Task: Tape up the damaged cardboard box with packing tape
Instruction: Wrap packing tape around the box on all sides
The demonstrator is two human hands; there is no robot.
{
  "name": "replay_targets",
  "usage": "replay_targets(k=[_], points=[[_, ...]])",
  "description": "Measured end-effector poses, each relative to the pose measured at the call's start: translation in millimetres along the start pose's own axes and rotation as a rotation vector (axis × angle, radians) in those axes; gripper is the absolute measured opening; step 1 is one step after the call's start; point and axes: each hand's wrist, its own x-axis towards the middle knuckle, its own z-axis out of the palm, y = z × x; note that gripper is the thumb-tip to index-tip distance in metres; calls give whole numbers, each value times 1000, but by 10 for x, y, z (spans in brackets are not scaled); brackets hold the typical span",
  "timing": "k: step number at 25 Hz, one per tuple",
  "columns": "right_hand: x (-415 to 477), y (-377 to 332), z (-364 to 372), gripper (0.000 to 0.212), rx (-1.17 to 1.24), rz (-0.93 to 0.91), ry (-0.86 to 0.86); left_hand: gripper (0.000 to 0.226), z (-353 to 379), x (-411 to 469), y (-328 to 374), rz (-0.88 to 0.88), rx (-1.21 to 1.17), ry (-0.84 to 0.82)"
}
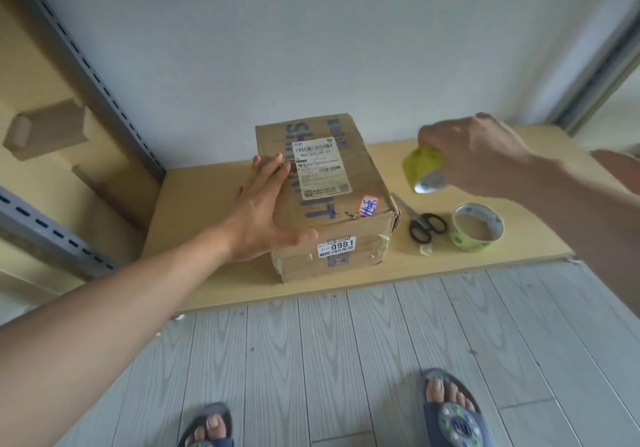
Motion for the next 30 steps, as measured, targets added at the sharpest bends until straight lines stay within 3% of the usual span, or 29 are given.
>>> replay_targets(k=[3,12,20,23,30], points=[[-78,93,262,26,-16,31,-117,149,7,6,-11,35,3,4],[28,124,337,39,18,36,-128,146,29,25,-61,47,24,15],[130,-42,-453,38,84,-30,10,144,156,24,-122,78,-76,107],[253,-14,-420,40,97,-28,46,139,186,19,-158,106,-123,145],[146,287,359,40,54,69,-199,117,227,-45,-294,176,56,169]])
